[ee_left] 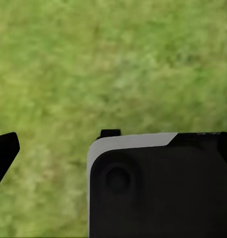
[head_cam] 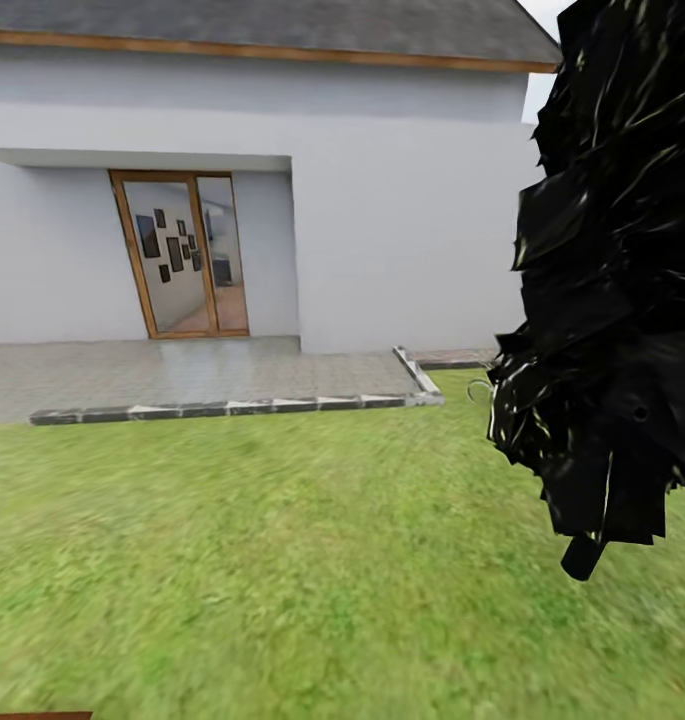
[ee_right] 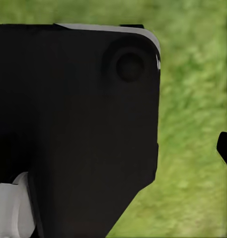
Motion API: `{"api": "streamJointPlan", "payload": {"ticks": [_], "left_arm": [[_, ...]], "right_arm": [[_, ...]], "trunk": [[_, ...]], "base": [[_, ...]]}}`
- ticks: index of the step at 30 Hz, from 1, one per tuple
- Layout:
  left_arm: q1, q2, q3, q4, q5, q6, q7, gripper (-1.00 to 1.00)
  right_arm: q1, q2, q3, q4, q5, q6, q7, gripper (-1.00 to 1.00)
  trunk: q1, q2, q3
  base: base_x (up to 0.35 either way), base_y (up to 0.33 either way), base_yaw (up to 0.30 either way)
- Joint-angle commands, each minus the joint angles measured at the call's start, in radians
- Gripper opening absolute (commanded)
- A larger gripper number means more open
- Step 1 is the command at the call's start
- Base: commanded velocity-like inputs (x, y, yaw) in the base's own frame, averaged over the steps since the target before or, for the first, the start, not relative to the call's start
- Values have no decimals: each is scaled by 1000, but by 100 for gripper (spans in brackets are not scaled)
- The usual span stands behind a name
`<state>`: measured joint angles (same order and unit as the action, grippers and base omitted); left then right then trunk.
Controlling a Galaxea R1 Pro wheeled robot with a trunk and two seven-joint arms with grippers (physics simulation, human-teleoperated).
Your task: Take the three Easter eggs out of the wicker basket on the lawn in the garden, then place them on the lawn next to a single tree (choose any tree) so that all three eggs are next to the same tree and none are left in the basket.
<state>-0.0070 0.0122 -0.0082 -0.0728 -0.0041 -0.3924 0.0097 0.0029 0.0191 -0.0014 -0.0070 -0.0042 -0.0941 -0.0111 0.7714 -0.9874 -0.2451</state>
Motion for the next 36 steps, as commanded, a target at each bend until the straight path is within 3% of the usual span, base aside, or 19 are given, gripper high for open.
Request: {"api": "streamJointPlan", "payload": {"ticks": [1,13,22,36], "left_arm": [[-1,0,-1,1,0,-3,1,100],[-1,0,-1,1,0,-3,1,100],[-1,0,-1,1,0,-3,1,100],[-1,0,-1,1,0,-3,1,100]], "right_arm": [[0,0,0,-1,0,-3,-1,100],[0,1,0,-1,0,-3,-1,100],[0,0,0,-1,0,-3,-1,100],[0,0,0,-1,0,-3,-1,100]], "trunk": [[1,-1,-1],[1,-1,-1],[1,-1,-1],[1,-1,-1]], "base": [[310,-83,25],[310,-25,108],[290,137,210],[283,115,31]]}}
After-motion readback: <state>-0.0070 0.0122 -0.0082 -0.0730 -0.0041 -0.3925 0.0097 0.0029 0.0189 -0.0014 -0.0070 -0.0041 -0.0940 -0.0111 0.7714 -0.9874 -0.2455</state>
